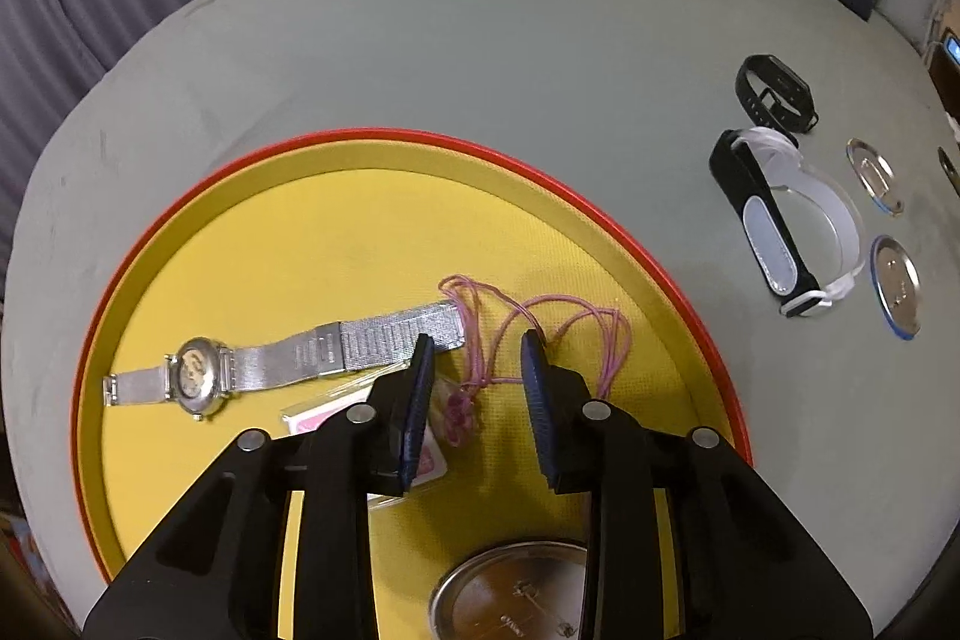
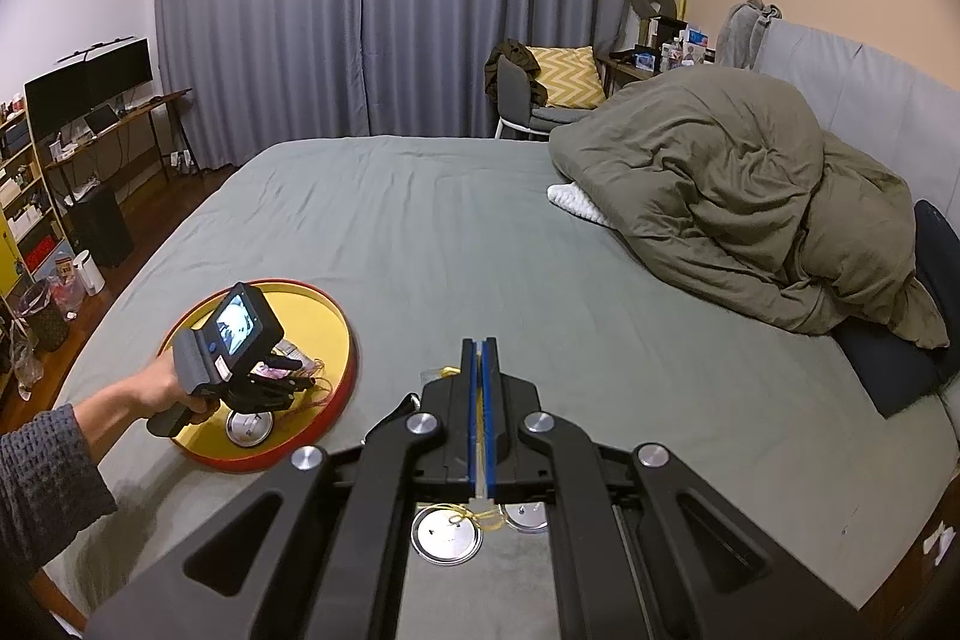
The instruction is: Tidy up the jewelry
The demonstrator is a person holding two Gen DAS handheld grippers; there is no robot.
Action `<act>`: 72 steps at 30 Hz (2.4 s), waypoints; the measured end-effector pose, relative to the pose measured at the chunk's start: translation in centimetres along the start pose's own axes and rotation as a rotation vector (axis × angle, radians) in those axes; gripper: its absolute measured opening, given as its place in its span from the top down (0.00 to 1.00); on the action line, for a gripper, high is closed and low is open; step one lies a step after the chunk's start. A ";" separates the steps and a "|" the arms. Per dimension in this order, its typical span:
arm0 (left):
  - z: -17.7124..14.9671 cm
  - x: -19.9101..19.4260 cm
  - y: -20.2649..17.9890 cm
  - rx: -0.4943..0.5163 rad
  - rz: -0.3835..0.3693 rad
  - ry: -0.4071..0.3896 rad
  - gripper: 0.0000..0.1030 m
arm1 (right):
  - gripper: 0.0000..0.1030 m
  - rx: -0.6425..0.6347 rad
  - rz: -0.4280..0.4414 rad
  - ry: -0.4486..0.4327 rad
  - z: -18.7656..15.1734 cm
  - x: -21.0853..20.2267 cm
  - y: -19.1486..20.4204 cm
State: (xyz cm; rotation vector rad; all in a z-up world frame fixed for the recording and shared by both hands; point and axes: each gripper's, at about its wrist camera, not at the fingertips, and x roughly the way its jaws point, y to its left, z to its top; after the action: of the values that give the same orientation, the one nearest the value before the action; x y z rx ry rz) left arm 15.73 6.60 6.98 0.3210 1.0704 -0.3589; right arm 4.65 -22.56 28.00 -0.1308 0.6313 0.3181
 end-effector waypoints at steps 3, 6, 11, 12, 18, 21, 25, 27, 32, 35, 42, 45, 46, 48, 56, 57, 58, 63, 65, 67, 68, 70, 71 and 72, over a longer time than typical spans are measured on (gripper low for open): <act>0.1 0.1 0.2 -0.008 -0.025 0.002 0.98 | 0.98 -0.001 0.000 -0.001 0.0 0.0 0.0; 0.1 0.1 0.0 0.012 -0.021 -0.002 0.99 | 0.98 -0.001 0.001 -0.002 0.0 -0.1 0.0; -0.1 -1.7 0.3 0.006 -0.029 -0.049 0.99 | 0.97 -0.003 0.001 -0.005 0.2 -0.2 0.2; -0.1 -2.2 0.4 0.006 -0.027 -0.062 0.99 | 0.98 -0.003 0.000 -0.006 0.2 -0.2 0.2; 1.4 -7.7 1.3 0.007 -0.007 -0.166 0.99 | 0.98 -0.001 -0.003 -0.012 0.7 -0.3 0.0; 2.2 -11.4 1.6 0.001 -0.009 -0.229 0.99 | 0.98 0.000 -0.005 -0.015 0.6 -0.4 -0.1; 3.2 -16.1 1.3 0.015 -0.022 -0.314 0.99 | 0.98 0.002 -0.010 -0.018 0.6 -0.8 -0.2; 4.0 -18.5 -0.1 0.038 -0.029 -0.358 0.99 | 0.98 0.005 -0.011 -0.020 0.6 -0.9 -0.3; 5.2 -23.7 -3.3 0.121 -0.046 -0.442 0.99 | 0.98 0.007 -0.017 -0.027 0.7 -1.4 -0.6; 5.3 -26.3 -6.0 0.182 -0.053 -0.487 0.99 | 0.98 0.008 -0.018 -0.031 0.6 -1.8 -0.7; 5.8 -28.7 -11.7 0.266 -0.153 -0.520 0.99 | 0.98 0.012 -0.035 -0.036 0.1 -3.2 -1.4; 6.3 -28.4 -14.2 0.293 -0.193 -0.516 0.99 | 0.98 0.020 -0.048 -0.035 -0.3 -3.7 -2.0; 6.4 -28.2 -15.0 0.301 -0.206 -0.514 0.99 | 0.98 0.022 -0.056 -0.034 -0.5 -3.8 -2.3; 6.6 -27.9 -16.5 0.317 -0.224 -0.515 0.99 | 0.98 0.030 -0.064 -0.029 -1.0 -3.9 -2.8; 6.1 -23.8 -22.0 0.350 -0.297 -0.457 0.99 | 0.98 0.101 -0.093 0.019 -5.2 -2.6 -5.7; 5.7 -22.6 -22.8 0.360 -0.326 -0.442 0.99 | 0.98 0.111 -0.099 0.030 -6.1 -2.1 -6.1; 5.4 -21.5 -23.5 0.362 -0.339 -0.430 0.99 | 0.98 0.124 -0.102 0.042 -7.0 -1.5 -6.5; 3.3 -14.5 -26.6 0.335 -0.414 -0.283 0.99 | 0.98 0.190 -0.107 0.102 -10.9 1.3 -7.9; 1.8 -12.1 -28.2 0.343 -0.437 -0.222 0.99 | 0.98 0.201 -0.107 0.137 -12.9 2.5 -8.2; 0.8 -10.9 -29.3 0.354 -0.455 -0.190 0.99 | 0.98 0.217 -0.105 0.170 -14.8 3.5 -8.4; 0.4 -10.5 -29.6 0.351 -0.470 -0.176 0.99 | 0.98 0.223 -0.103 0.181 -15.5 3.7 -8.5; -0.2 -9.7 -30.4 0.353 -0.491 -0.150 0.99 | 0.98 0.232 -0.101 0.212 -17.3 4.2 -8.7; -0.5 -9.2 -30.8 0.353 -0.502 -0.137 0.99 | 0.98 0.235 -0.100 0.234 -18.6 4.5 -8.7; -0.6 -9.0 -31.1 0.353 -0.512 -0.129 0.99 | 0.98 0.239 -0.098 0.251 -19.6 4.8 -8.8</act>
State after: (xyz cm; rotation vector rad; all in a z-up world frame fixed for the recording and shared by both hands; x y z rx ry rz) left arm -2.08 -19.86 12.21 0.3283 0.9505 -1.0204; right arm 0.26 -33.84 9.68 0.0287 0.9033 0.1301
